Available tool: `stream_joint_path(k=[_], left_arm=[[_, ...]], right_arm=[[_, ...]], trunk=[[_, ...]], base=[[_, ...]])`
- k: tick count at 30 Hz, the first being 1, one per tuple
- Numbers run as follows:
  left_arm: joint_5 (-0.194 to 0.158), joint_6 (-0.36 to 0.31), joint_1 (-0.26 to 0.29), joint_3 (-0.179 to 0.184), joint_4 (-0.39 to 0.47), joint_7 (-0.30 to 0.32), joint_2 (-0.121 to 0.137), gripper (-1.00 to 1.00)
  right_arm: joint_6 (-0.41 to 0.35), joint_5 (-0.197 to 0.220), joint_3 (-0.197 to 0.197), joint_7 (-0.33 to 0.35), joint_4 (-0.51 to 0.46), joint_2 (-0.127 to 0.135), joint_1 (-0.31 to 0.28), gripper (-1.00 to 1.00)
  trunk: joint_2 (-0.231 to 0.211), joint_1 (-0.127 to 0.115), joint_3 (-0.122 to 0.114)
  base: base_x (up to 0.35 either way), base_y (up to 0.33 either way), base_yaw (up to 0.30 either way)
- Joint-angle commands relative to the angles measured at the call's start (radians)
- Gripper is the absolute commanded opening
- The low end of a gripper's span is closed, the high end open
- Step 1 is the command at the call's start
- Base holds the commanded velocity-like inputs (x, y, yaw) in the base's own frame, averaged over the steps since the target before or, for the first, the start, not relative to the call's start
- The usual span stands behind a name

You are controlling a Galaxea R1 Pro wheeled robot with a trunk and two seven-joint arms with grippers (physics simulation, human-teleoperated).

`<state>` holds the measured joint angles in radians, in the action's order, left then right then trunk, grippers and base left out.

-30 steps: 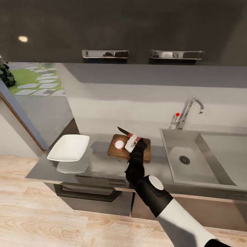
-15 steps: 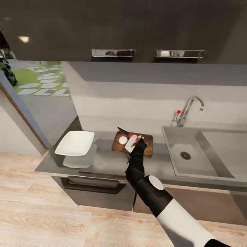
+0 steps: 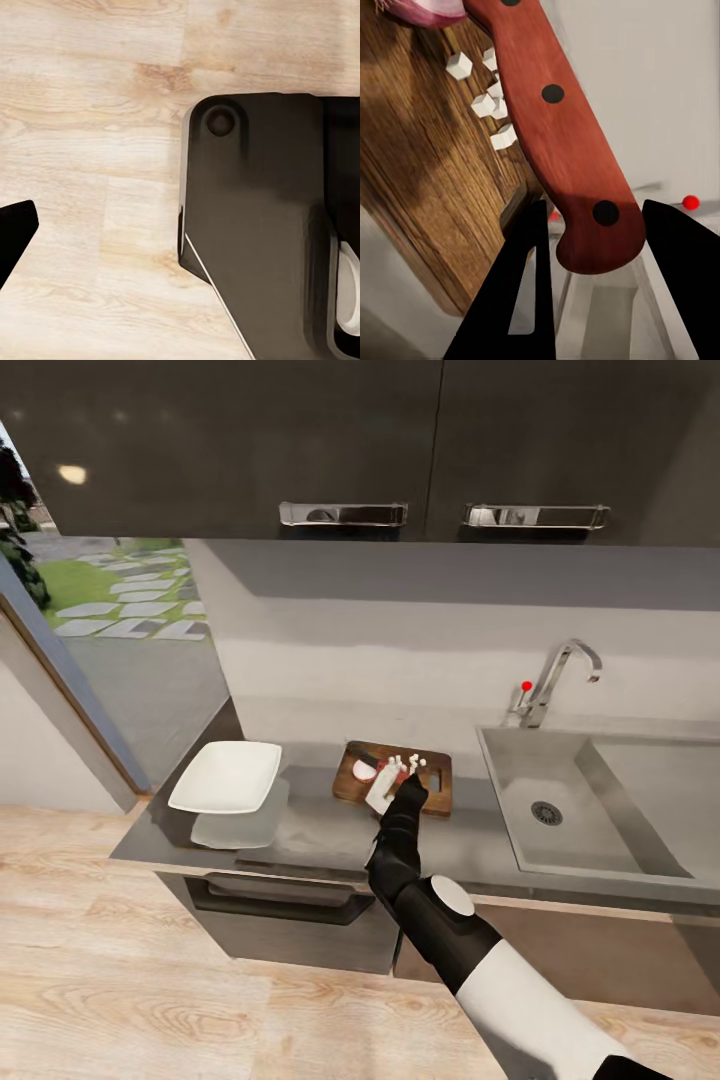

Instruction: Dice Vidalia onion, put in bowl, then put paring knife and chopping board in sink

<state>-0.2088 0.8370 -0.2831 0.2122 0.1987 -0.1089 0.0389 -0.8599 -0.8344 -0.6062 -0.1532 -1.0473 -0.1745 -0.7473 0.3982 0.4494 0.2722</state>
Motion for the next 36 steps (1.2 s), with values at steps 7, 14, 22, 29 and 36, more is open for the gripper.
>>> stream_joint_path(k=[7,14,22,29,36], left_arm=[[-0.003,0.001,-0.001,0.009,0.003,-0.01,-0.001,1.0],[-0.003,0.001,-0.001,0.009,0.002,-0.011,-0.001,1.0],[-0.003,0.001,-0.001,0.009,0.002,-0.011,-0.001,1.0],[-0.003,0.001,-0.001,0.009,0.002,-0.011,-0.001,1.0],[-0.003,0.001,-0.001,0.009,0.004,-0.011,0.001,1.0]], right_arm=[[-0.005,0.005,-0.001,-0.007,0.004,0.0,-0.001,-1.0],[-0.005,0.003,-0.001,-0.008,0.009,0.0,-0.002,-1.0],[-0.002,0.001,0.008,-0.009,-0.018,0.0,-0.001,-1.0],[0.005,0.052,0.459,0.066,-0.31,0.0,-0.001,-1.0],[0.006,0.192,0.872,0.554,-0.395,0.059,-0.001,-1.0]], trunk=[[0.002,0.001,0.002],[0.002,0.001,0.002],[0.002,0.001,0.002],[0.002,0.001,0.002],[0.002,0.001,0.002]], base=[[0.05,-0.026,0.0],[0.001,-0.001,0.0],[0.0,0.0,0.0],[0.0,0.0,0.0],[0.0,0.0,0.0]])
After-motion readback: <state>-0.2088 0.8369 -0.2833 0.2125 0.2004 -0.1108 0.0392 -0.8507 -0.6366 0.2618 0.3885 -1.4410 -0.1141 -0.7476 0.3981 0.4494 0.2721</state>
